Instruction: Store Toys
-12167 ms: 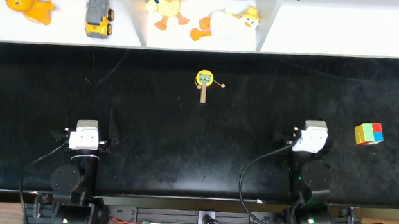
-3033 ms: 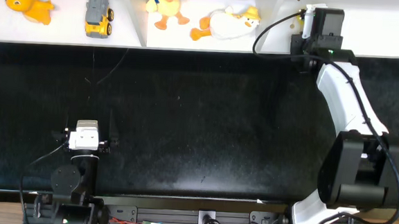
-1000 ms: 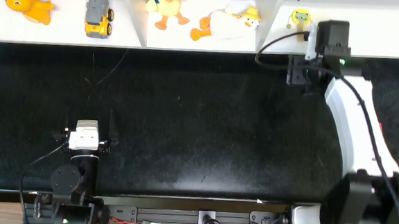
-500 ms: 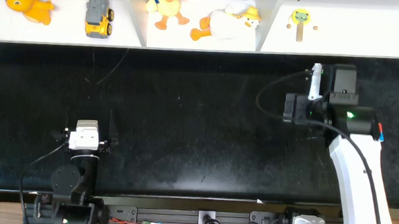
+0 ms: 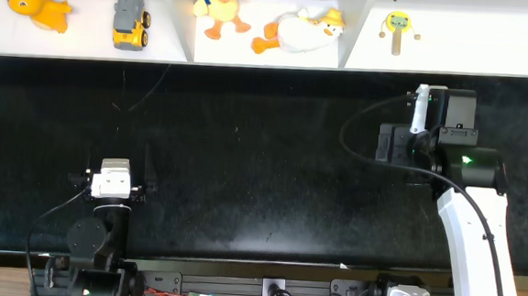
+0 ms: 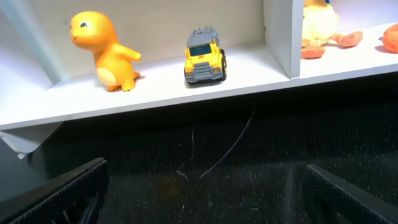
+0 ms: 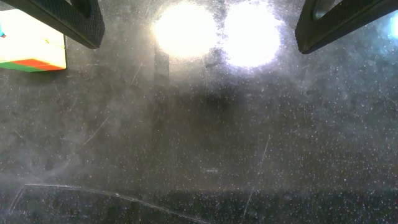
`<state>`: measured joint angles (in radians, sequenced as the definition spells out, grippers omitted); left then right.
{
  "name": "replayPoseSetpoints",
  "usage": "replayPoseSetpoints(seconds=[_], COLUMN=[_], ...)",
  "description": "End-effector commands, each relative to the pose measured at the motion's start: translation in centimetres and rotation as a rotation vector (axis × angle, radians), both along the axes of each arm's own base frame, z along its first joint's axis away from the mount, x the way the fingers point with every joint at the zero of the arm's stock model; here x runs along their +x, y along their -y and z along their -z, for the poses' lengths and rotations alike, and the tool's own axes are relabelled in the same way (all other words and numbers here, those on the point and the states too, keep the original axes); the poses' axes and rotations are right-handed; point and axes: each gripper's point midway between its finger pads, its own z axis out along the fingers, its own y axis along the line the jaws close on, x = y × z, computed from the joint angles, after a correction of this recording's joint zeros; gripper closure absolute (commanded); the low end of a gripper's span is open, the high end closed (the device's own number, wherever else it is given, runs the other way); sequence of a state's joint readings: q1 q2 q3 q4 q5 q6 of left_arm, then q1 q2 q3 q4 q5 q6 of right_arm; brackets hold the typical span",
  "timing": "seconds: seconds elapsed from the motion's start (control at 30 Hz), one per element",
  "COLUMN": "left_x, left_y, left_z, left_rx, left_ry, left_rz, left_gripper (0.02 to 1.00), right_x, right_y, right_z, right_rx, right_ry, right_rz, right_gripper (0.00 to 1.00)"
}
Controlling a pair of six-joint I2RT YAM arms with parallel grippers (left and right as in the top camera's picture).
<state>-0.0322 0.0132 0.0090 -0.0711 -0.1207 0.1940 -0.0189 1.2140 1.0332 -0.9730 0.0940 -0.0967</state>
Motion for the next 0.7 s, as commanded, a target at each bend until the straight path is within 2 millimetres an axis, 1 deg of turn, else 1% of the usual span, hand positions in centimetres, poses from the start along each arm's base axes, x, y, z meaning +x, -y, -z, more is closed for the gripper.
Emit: replayPoseSetpoints(seconds=[0.03, 0.13, 0.23, 0.3, 0.37, 0.43, 0.5, 0.57, 0.7], left_x=[-0.1, -0.1, -0.1, -0.1, -0.1, -0.1, -0.1, -0.1, -0.1], left_y=[-0.1, -0.1, -0.1, -0.1, -0.1, -0.1, -0.1, -0.1, -0.1], left_z=[-0.1, -0.1, -0.1, -0.1, -0.1, -0.1, -0.1, -0.1, -0.1], left_rx=[0.019, 0.019, 0.019, 0.019, 0.019, 0.019, 0.019, 0.019, 0.019], left_ry=[0.006, 0.006, 0.006, 0.006, 0.006, 0.006, 0.006, 0.006, 0.006], left_rz=[-0.005, -0.005, -0.005, -0.005, -0.005, -0.005, -0.005, -0.005, -0.005], left_gripper=[0.023, 0.02, 0.02, 0.02, 0.02, 0.02, 0.02, 0.02, 0.023], right_x=[0.9, 0.2, -1.4, -2.2, -2.8, -3.6, -4.5, -5.5, -7.2], right_y=[-0.5, 0.4, 1.2, 1.5, 2.2, 2.6, 3.3, 4.6, 7.7], right_z=[-0.4, -0.1, 0.2, -0.1, -0.9, -1.3, -1.4, -1.1, -0.2], right_rx=[0.038, -0.007, -0.039, -0.05, -0.058, -0.037, -0.014, -0.007, -0.021], right_ry=[0.039, 0.009, -0.045, -0.052, -0.032, -0.022, -0.031, -0.057, -0.09], right_rz=[-0.003, 0.023, 0.022, -0.01, -0.023, -0.045, -0.049, -0.035, 0.029], right_gripper=[0.007, 0.007, 0.005, 0.003, 0.003, 0.003, 0.003, 0.003, 0.005])
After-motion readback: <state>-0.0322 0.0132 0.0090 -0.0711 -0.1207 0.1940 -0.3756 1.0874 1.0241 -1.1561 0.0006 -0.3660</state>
